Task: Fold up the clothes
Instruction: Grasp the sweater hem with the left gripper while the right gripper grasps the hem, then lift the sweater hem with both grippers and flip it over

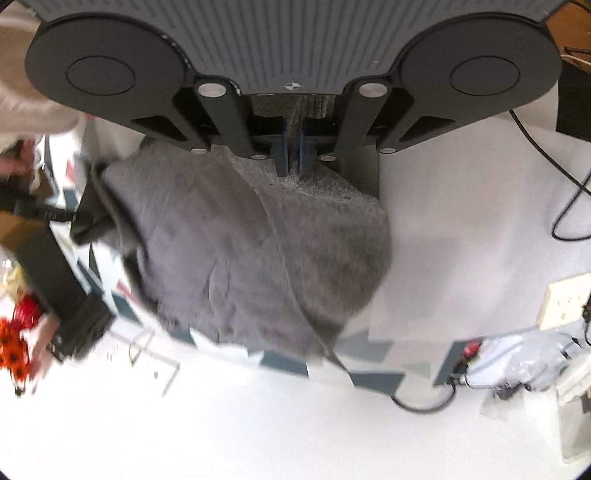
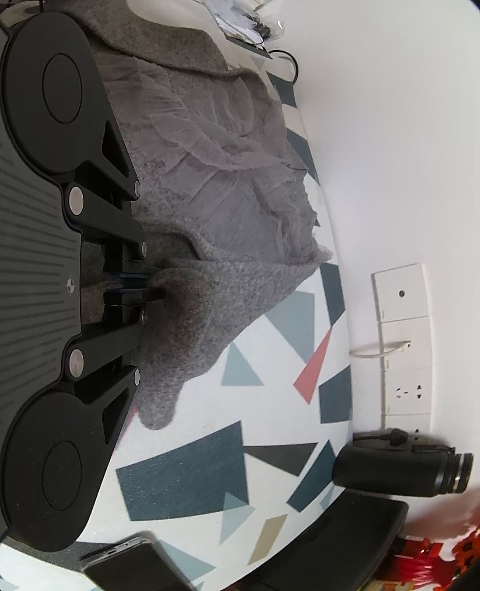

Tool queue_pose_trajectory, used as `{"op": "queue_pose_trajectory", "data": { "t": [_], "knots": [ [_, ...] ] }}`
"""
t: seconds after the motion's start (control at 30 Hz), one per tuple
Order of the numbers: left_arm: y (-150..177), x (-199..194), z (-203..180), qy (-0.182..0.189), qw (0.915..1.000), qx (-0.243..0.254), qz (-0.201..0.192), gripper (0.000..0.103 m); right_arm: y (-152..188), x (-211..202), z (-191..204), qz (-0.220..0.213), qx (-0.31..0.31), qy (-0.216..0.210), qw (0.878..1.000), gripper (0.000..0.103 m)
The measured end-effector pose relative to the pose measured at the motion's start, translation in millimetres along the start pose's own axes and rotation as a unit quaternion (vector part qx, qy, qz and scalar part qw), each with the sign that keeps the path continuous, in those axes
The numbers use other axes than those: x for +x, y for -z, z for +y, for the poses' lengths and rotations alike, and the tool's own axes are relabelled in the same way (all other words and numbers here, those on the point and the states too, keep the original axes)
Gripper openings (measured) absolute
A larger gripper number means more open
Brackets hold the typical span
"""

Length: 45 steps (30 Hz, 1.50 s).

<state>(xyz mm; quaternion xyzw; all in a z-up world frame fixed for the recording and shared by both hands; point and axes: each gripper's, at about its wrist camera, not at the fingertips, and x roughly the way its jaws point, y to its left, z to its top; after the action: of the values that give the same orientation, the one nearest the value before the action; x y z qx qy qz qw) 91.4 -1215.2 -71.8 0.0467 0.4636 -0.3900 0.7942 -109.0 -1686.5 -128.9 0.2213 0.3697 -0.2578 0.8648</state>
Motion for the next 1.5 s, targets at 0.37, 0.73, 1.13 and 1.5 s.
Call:
{"op": "queue_pose_trajectory", "data": {
  "t": [0.37,0.73,1.13,1.5],
  "knots": [
    [-39,15,-1,0.002,0.9977,-0.008,-0.068,0.005,-12,10,-1,0.007,0.011,-0.008,1.0,0.004],
    [-155,36,-44,0.022,0.9734,0.055,-0.221,0.005,-120,13,54,-0.098,-0.016,-0.065,0.993,0.004],
    [-162,149,-50,-0.013,0.9876,0.115,-0.106,0.005,-131,94,78,-0.056,-0.065,-0.068,0.994,0.004],
    [-134,209,-36,-0.014,0.9935,0.112,-0.012,0.026,-85,142,57,0.024,-0.055,-0.044,0.997,0.032]
  ]
}}
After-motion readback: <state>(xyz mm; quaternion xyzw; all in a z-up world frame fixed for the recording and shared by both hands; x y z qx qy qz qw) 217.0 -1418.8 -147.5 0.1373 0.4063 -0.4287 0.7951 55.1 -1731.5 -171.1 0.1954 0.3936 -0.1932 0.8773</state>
